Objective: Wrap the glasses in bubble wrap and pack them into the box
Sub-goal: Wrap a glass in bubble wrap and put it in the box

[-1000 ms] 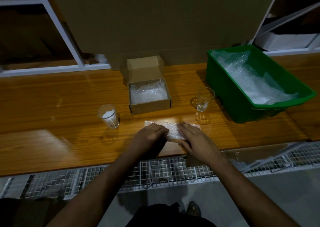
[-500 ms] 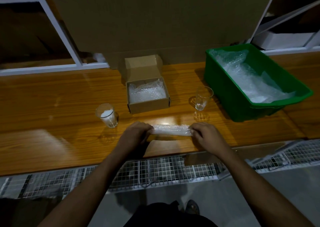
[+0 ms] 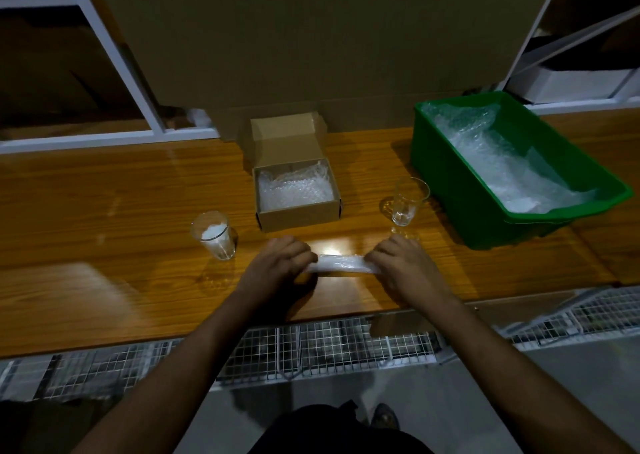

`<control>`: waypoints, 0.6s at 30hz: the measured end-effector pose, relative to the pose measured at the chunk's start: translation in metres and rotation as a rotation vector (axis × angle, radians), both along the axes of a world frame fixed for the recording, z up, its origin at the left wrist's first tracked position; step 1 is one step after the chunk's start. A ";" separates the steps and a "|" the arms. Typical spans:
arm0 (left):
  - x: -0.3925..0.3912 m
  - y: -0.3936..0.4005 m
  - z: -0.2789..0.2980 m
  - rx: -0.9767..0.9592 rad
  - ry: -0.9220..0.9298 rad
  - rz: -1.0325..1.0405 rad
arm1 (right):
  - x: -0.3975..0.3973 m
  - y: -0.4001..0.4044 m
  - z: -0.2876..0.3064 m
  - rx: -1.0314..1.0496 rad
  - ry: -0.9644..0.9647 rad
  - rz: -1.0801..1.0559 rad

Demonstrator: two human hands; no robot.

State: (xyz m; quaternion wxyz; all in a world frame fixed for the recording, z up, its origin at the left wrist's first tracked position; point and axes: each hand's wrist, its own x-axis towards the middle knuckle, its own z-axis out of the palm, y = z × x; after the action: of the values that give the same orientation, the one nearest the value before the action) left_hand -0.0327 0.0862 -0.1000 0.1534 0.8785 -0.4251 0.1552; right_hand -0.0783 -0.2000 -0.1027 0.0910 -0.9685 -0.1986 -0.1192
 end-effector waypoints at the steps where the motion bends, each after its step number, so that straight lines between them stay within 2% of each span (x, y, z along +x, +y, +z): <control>1: 0.000 -0.001 0.000 0.007 0.005 -0.066 | -0.001 -0.001 -0.002 -0.022 -0.006 0.046; 7: -0.001 0.020 -0.003 -0.040 0.123 -0.056 | -0.014 -0.013 -0.003 0.074 0.010 0.075; 10: -0.005 0.019 -0.003 0.020 0.182 0.027 | -0.007 -0.012 -0.003 0.144 0.009 0.078; 14: 0.004 -0.003 0.003 0.185 0.006 0.098 | -0.001 -0.001 0.013 0.385 0.074 0.040; 16: 0.004 -0.012 0.010 0.168 -0.071 0.086 | 0.002 0.007 0.030 0.526 0.114 0.018; 18: 0.000 -0.020 0.016 0.044 -0.025 0.093 | 0.006 0.012 0.050 0.636 0.167 -0.001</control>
State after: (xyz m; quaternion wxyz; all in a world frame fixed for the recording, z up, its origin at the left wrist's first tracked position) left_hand -0.0326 0.0659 -0.0840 0.1215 0.8984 -0.3891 0.1637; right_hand -0.0723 -0.1885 -0.0531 0.4047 -0.8982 -0.1429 -0.0954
